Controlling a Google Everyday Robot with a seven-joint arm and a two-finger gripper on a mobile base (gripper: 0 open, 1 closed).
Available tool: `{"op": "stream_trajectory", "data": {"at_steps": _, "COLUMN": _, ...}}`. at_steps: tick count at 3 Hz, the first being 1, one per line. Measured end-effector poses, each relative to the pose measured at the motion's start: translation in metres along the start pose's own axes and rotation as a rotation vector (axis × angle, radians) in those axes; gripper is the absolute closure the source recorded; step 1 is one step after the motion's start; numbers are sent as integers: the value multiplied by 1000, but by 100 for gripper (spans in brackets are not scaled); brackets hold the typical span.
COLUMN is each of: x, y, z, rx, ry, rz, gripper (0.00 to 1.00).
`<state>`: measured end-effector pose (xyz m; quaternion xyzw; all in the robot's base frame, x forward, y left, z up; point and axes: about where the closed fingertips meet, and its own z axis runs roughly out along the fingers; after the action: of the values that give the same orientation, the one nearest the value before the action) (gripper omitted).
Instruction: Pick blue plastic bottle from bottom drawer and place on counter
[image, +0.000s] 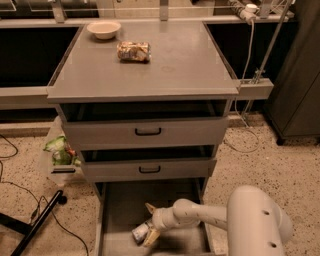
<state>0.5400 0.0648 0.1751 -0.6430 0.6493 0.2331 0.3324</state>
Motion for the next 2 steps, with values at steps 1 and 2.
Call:
{"op": "stream_trajectory", "data": {"at_steps": 1, "x": 19, "y": -1, "z": 17, "rx": -37, "ry": 14, "rz": 36, "gripper": 0}}
{"op": "stream_trajectory", "data": {"at_steps": 2, "x": 29, "y": -2, "z": 27, "rx": -68, "ry": 14, "rz": 54, "gripper": 19}}
